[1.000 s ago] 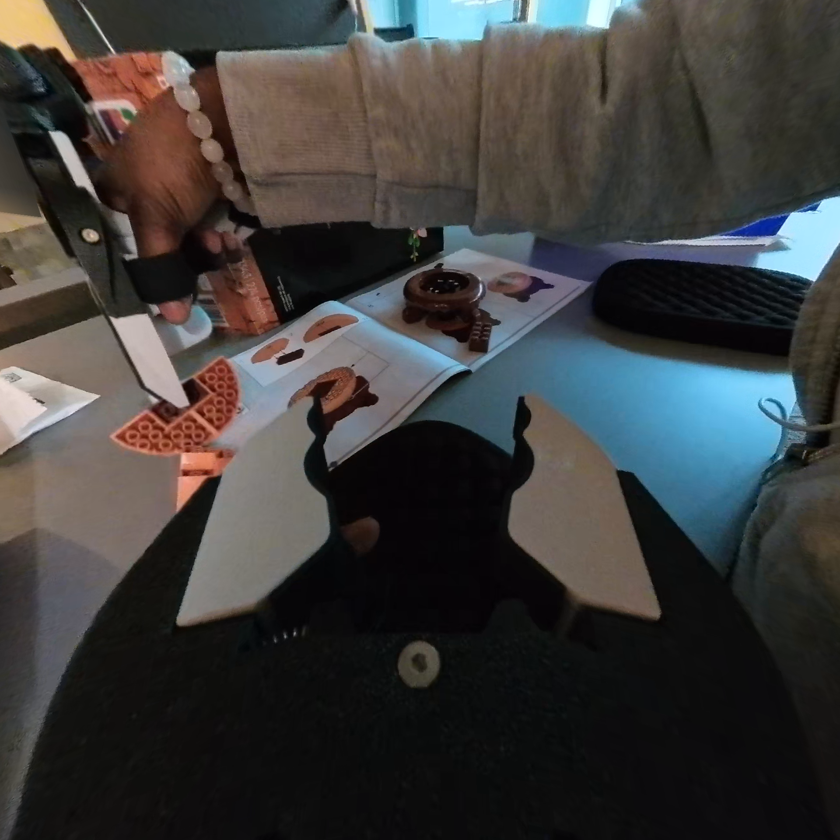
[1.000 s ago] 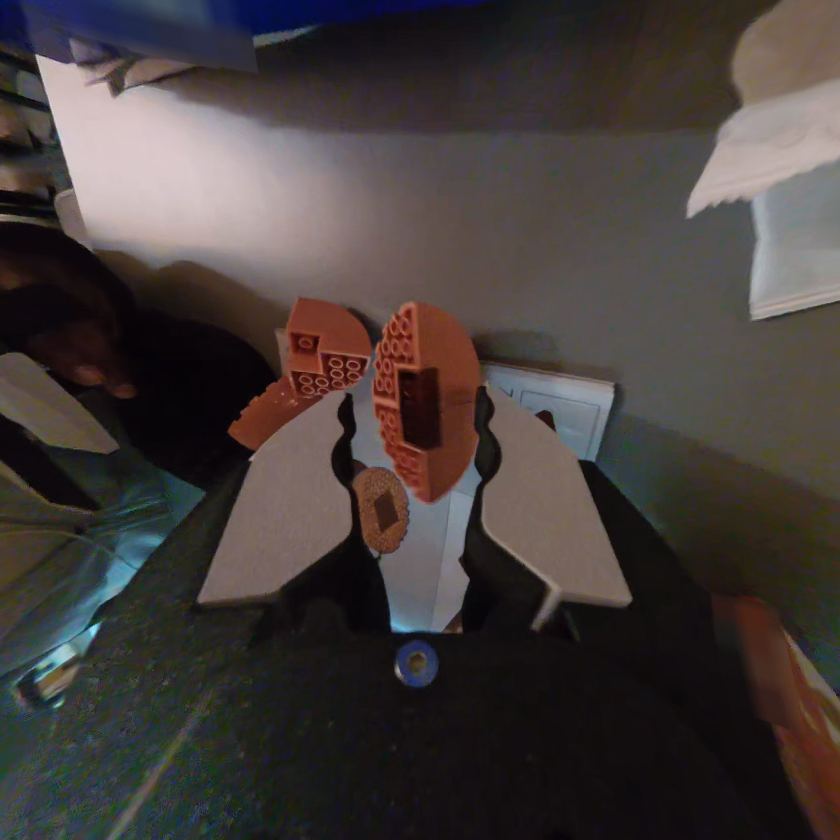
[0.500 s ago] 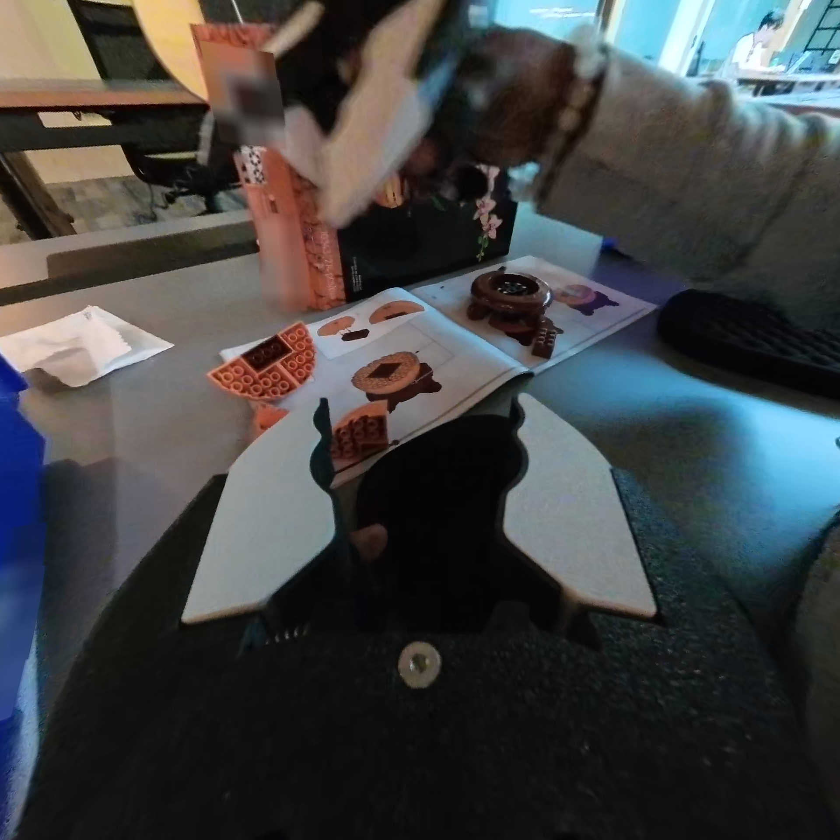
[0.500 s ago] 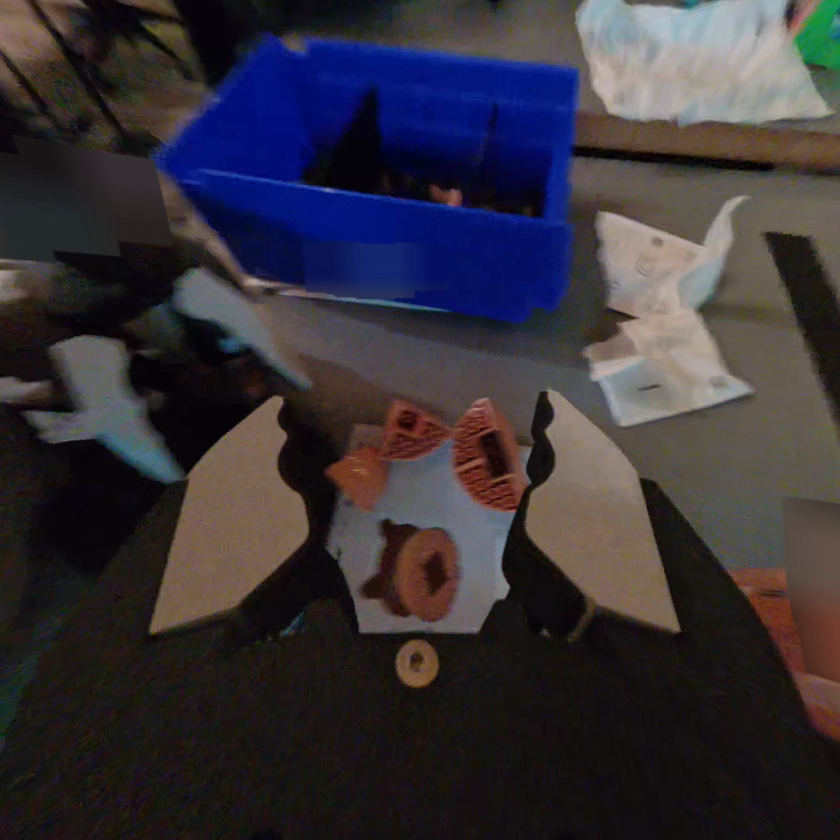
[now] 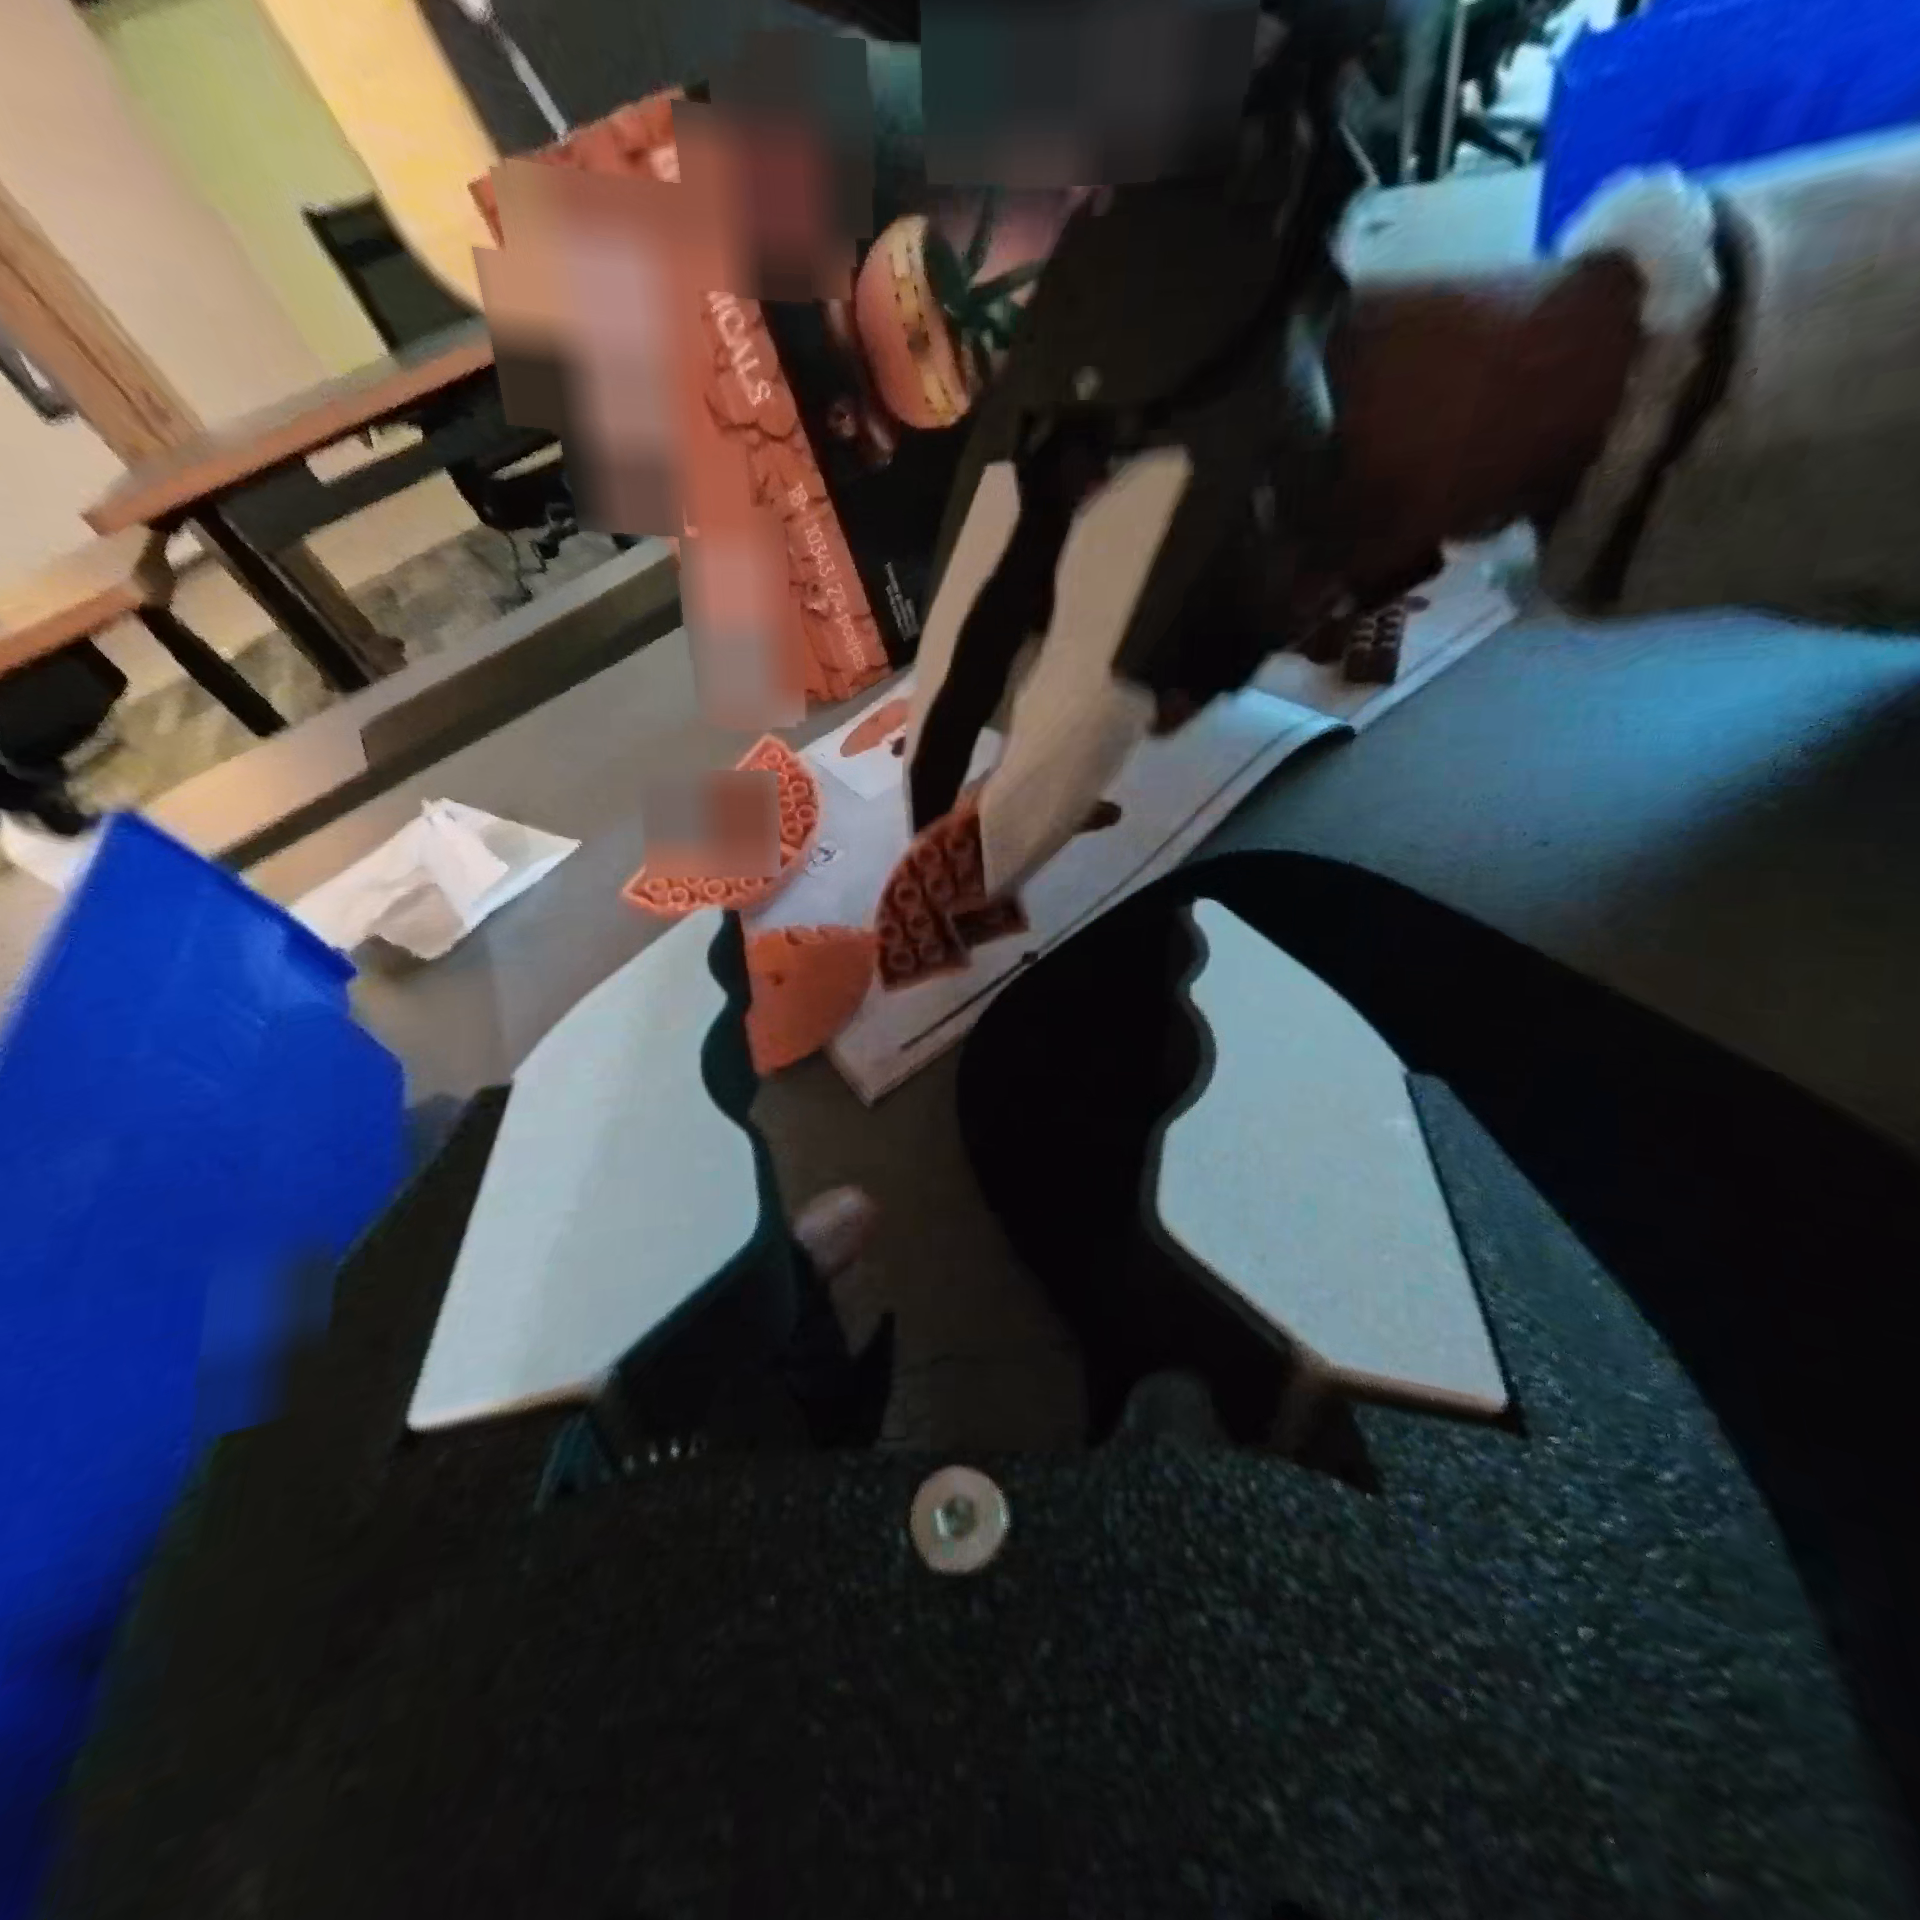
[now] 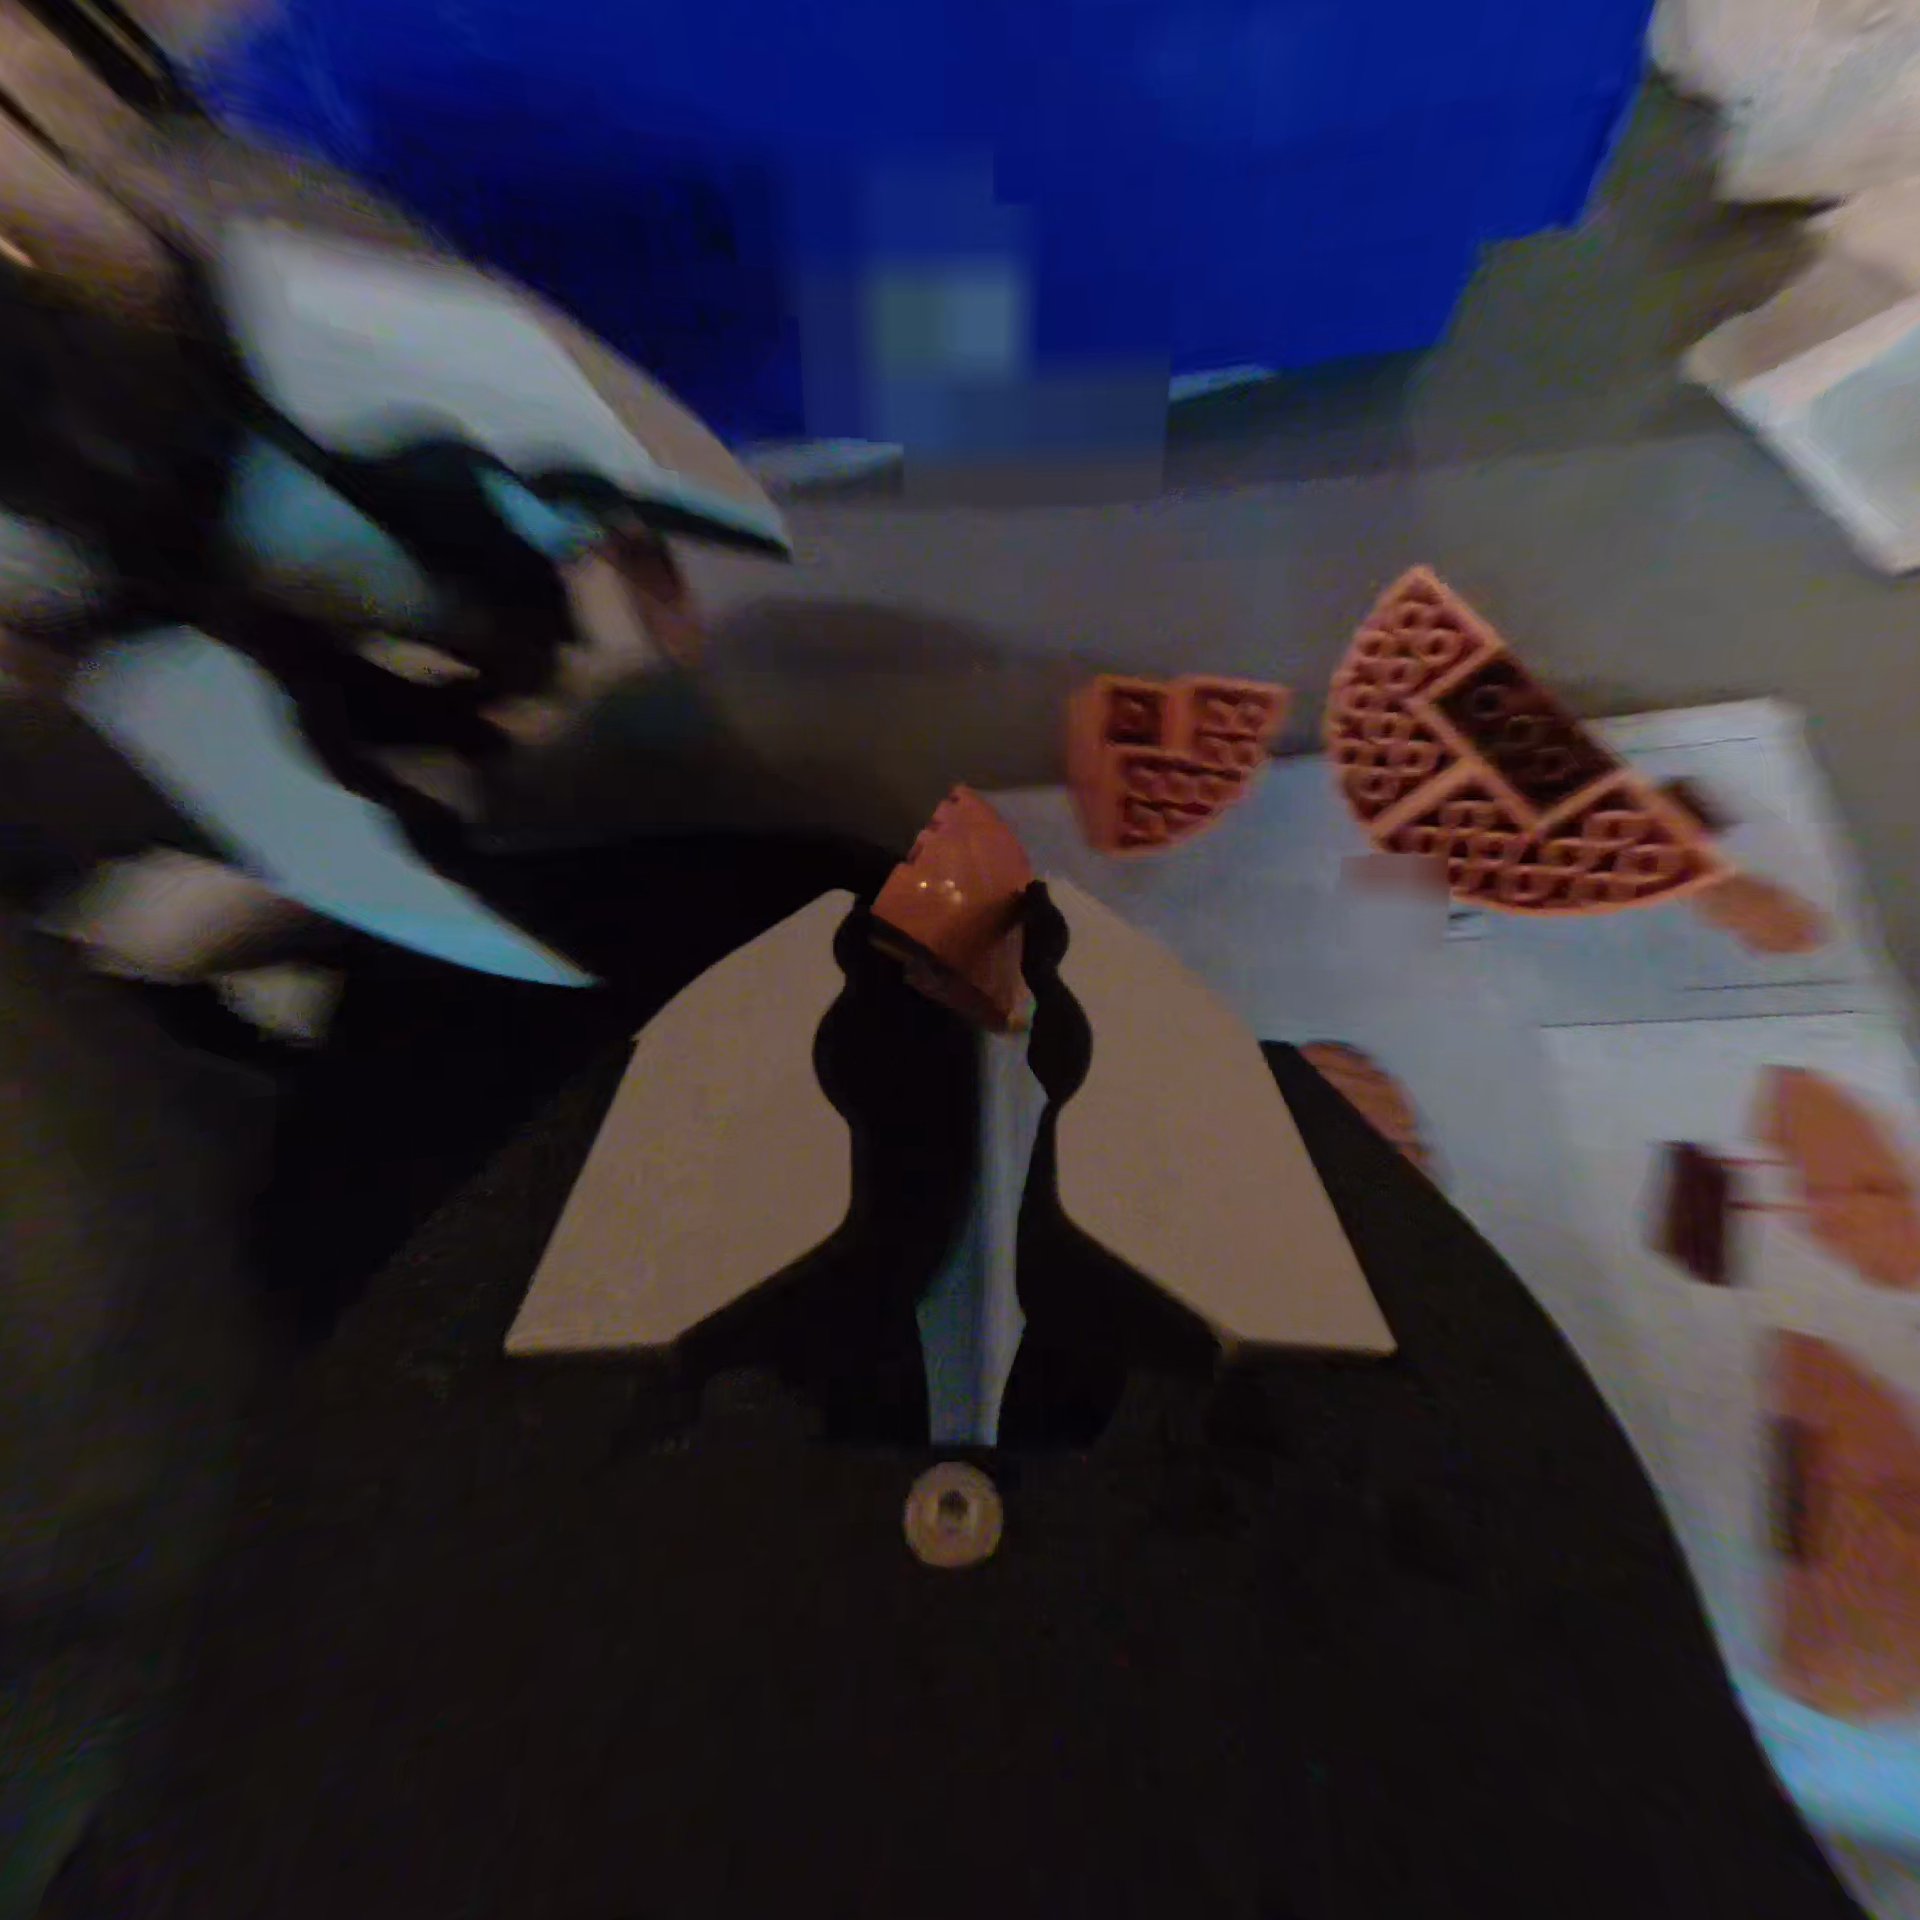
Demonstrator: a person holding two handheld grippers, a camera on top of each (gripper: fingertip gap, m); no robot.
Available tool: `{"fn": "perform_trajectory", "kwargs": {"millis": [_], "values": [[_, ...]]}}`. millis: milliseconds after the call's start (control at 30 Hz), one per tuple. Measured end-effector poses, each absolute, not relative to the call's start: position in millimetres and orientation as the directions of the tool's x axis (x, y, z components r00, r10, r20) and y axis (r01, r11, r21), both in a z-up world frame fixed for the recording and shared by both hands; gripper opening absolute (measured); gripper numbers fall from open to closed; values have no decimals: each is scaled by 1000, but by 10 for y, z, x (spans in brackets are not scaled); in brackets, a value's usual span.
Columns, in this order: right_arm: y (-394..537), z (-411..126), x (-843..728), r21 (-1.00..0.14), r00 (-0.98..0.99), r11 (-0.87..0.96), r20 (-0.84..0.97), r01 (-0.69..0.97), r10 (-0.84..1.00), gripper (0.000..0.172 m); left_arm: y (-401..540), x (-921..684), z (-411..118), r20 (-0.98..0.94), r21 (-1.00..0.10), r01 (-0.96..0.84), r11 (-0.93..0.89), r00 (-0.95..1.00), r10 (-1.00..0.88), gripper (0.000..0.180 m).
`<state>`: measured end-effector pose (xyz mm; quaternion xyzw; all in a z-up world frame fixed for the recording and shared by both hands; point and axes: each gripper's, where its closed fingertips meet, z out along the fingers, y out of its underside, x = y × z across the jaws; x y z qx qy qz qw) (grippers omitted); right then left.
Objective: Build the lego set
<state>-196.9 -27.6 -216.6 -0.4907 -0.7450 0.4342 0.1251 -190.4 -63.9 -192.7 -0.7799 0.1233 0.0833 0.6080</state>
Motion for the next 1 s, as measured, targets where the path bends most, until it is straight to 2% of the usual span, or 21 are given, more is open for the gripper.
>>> {"fn": "perform_trajectory", "kwargs": {"millis": [67, 100, 167, 300, 400, 467, 533, 600, 700, 733, 800, 867, 900, 933, 1000], "values": [[-417, -1812, -1762, -714, -526, -125, -612, 689, 590, 26, -625, -1823, -1897, -343, -914, -365, -178, 928, -147, 78], [-443, -1673, -1664, -653, -523, -206, -724, 728, 450, 26, -613, -1754, -1867, -359, -912, -386, -137, 914, -187, 78], [-506, -1602, -1450, -533, -480, -200, -838, 822, 260, 26, -607, -1555, -1766, -401, -905, -426, -26, 870, -288, 75], [-719, -1482, -1137, -397, -401, -125, -916, 910, -9, 26, -626, -1151, -1573, -502, -861, -480, 165, 756, -420, 67], [-829, -1415, -1028, -379, -387, -85, -912, 921, -133, 26, -630, -958, -1588, -478, -872, -457, 174, 723, -499, 65], [-897, -1427, -989, -393, -398, -60, -903, 917, -161, 27, -655, -851, -1496, -454, -890, -403, 215, 733, -506, 54], [-944, -1420, -943, -418, -418, -45, -890, 908, -182, 27, -702, -785, -1465, -421, -906, -362, 218, 736, -530, 50], [-952, -1417, -991, -470, -480, -99, -866, 877, -142, 26, -730, -804, -1474, -396, -917, -349, 192, 758, -518, 49], [-822, -1347, -1082, -584, -604, -258, -797, 770, 0, 47, -745, -907, -1528, -375, -926, -355, 132, 808, -455, 49], [-725, -1340, -1106, -666, -660, -305, -738, 681, 138, 54, -726, -995, -1566, -375, -924, -371, 93, 833, -406, 49], [-444, -1247, -1035, -855, -721, -312, -518, 415, 461, 58, -690, -1190, -1684, -397, -907, -420, -13, 867, -302, 50], [-50, -1190, -864, -949, -592, -226, -313, 218, 743, 61, -645, -1366, -1803, -426, -880, -456, -131, 881, -204, 50], [165, -1213, -750, -970, -487, -160, -230, 180, 842, 61, -621, -1421, -1840, -433, -872, -459, -170, 886, -168, 50], [364, -1279, -618, -977, -383, -95, -162, 189, 909, 59, -596, -1441, -1878, -426, -870, -450, -202, 892, -152, 50], [667, -1485, -353, -954, -233, -21, -94, 298, 968, 72, -537, -1474, -1949, -392, -876, -409, -256, 912, -117, 50]]}}
